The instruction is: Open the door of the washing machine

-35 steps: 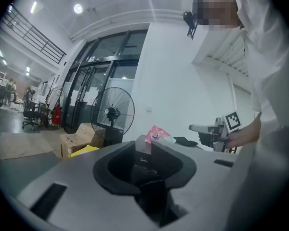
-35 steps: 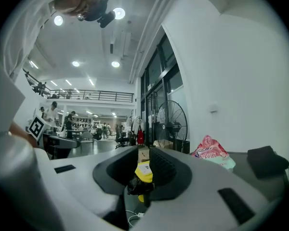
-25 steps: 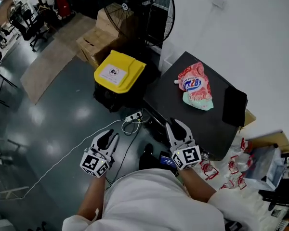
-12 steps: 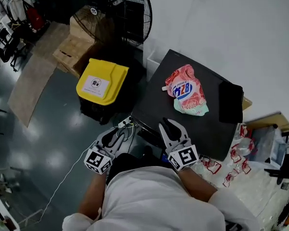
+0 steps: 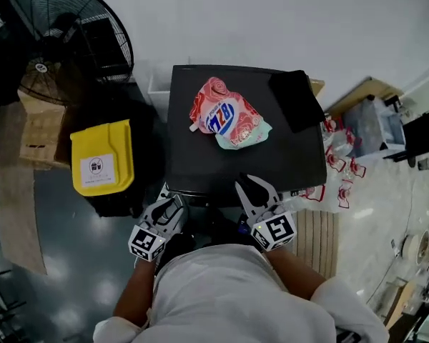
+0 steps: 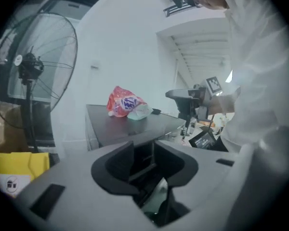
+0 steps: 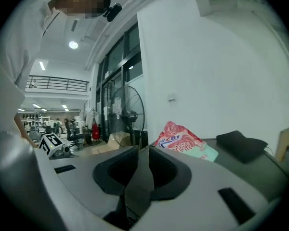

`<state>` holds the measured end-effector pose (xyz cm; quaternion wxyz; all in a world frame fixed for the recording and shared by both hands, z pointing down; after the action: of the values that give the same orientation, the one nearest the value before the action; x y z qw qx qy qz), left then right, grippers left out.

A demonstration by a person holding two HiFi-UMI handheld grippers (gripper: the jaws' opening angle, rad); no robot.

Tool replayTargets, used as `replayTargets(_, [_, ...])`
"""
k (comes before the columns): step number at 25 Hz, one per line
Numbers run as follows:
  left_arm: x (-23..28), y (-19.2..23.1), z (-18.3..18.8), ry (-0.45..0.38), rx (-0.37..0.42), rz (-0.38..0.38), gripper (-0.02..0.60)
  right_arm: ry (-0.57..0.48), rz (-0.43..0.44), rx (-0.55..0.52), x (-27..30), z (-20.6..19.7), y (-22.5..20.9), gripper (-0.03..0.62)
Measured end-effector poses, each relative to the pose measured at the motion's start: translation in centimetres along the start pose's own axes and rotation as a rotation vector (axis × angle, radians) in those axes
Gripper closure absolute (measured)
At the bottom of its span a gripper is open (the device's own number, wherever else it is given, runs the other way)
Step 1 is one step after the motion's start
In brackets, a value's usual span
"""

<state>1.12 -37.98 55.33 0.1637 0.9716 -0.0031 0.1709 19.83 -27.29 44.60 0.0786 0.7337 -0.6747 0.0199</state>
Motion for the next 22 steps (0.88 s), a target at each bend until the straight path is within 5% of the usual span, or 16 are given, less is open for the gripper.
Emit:
replayTargets(7, [1.7,1.9,-3.5,0.087,0.060,-0.220,0.442,0.063,-0.254,0.016,-2.3,-2.1,2.7,0.511])
replayTargets(22, [7.7,4.2,-16.7,0.334,0.146,-0.312,0.419,0.175,-0.553,0.110,-9.2,-10.0,5.1,0.511])
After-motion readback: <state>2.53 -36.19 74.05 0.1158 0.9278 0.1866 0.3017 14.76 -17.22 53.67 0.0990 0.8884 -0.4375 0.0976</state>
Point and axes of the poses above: the fingertips, and each gripper's own axes: x forward along the fingers, y to its left, z out of its top, the point moved 3 cm from there along -x, backward along the fingers, and after that the axes turned 10 degrees about -x, right-handed, at the moved point
